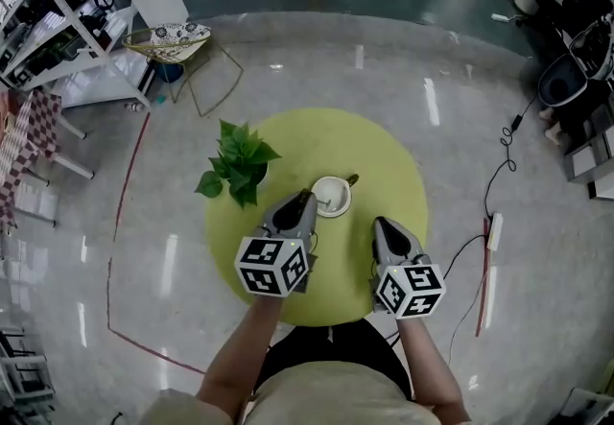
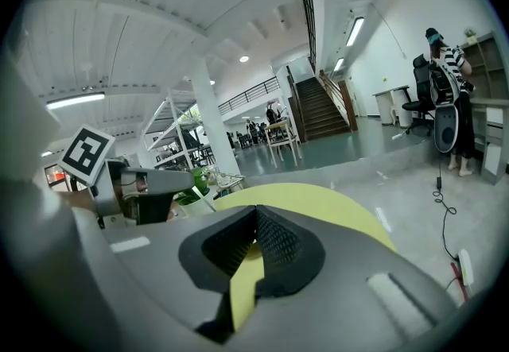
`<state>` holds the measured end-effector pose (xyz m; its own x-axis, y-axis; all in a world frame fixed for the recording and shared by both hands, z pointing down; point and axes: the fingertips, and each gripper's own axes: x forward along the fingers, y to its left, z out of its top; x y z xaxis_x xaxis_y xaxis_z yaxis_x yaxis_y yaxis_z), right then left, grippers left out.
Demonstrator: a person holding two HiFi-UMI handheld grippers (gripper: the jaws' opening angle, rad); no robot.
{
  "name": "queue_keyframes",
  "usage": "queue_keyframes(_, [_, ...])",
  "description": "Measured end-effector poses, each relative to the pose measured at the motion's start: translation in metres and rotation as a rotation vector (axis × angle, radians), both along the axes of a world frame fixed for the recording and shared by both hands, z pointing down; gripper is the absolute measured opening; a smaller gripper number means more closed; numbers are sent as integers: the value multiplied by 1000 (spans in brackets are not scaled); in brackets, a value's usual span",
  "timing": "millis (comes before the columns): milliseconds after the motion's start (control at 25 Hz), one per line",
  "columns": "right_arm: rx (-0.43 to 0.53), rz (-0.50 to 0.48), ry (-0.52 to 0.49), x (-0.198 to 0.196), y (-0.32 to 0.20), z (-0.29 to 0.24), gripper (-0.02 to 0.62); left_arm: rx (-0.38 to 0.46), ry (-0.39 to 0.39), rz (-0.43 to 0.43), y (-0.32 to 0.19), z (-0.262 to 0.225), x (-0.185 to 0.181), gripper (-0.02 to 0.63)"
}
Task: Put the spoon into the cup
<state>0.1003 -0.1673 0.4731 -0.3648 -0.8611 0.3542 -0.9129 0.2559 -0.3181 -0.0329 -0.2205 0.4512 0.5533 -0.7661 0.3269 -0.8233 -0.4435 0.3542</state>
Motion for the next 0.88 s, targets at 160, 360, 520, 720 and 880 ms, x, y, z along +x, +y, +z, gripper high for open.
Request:
queue_keyframes(160, [-8,-5,-7,8,-9,2,0,-17,-2,1,-8,6,12,43])
queue_keyframes(360, [-25,-13,-13,13,-14,11,0,-45,1,0,-16,21,24,43])
queue_keyframes(520, [-38,-23,-16,17,-20,17,0,-68,5,-15,-21,30,29,43])
queue_keyframes(720, [-54,-34,-23,16,-25,27,0,-96,13,-24,-21,46,33,43])
queue_keyframes(880, [-67,-44,-27,15,-28,31,0,-112,19,-33,-24,53,35,43])
